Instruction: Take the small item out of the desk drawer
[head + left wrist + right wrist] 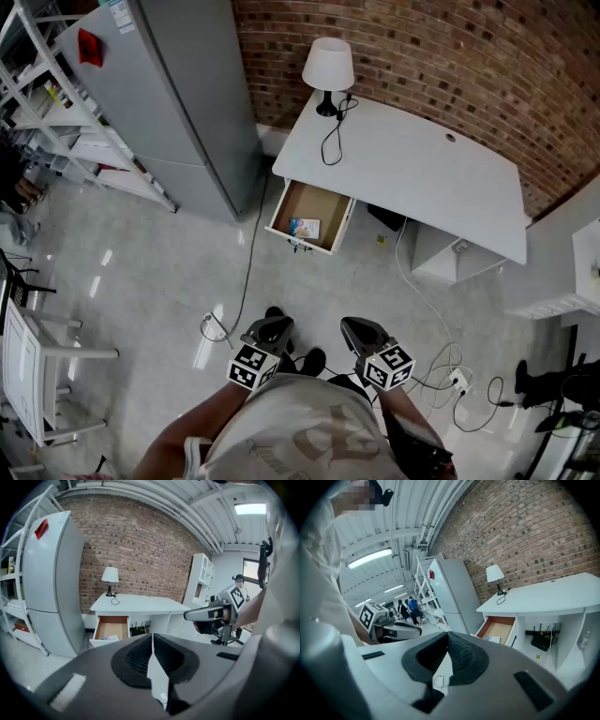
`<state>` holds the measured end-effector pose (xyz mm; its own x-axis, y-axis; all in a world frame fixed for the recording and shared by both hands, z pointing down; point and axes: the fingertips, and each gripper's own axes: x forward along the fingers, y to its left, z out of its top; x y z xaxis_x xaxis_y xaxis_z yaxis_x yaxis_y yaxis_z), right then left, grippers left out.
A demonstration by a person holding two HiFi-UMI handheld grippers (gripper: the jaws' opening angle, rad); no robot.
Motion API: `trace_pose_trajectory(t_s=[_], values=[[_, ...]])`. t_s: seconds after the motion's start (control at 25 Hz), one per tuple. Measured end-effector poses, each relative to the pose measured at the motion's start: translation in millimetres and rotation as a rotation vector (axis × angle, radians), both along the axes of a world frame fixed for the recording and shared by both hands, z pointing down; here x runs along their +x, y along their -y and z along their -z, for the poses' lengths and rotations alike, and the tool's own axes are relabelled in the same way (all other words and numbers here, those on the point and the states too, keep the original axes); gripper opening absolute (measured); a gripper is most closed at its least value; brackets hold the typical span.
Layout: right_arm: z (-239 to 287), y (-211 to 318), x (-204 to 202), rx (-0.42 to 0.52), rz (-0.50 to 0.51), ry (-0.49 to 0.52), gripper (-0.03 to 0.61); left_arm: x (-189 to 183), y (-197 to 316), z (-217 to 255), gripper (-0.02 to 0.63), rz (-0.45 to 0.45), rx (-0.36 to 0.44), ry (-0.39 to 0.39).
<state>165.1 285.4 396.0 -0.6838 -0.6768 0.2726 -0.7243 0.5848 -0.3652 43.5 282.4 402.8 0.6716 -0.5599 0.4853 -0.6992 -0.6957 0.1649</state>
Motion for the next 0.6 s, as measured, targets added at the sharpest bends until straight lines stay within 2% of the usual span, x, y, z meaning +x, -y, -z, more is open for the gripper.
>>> trace_pose_trajectory(t_s=[0.24, 0.6], values=[[-0.4, -29.7, -25.3, -0.021, 0.003, 0.008, 0.005, -27.7, -35.4, -2.1, 0.017, 0.018, -0.031, -0.012], [6.9, -19.1, -26.3, 0.008, 0.003, -0.001, 0.006, -39.8, -25.1, 4.6, 0.017, 0.063, -0.008, -0.032]])
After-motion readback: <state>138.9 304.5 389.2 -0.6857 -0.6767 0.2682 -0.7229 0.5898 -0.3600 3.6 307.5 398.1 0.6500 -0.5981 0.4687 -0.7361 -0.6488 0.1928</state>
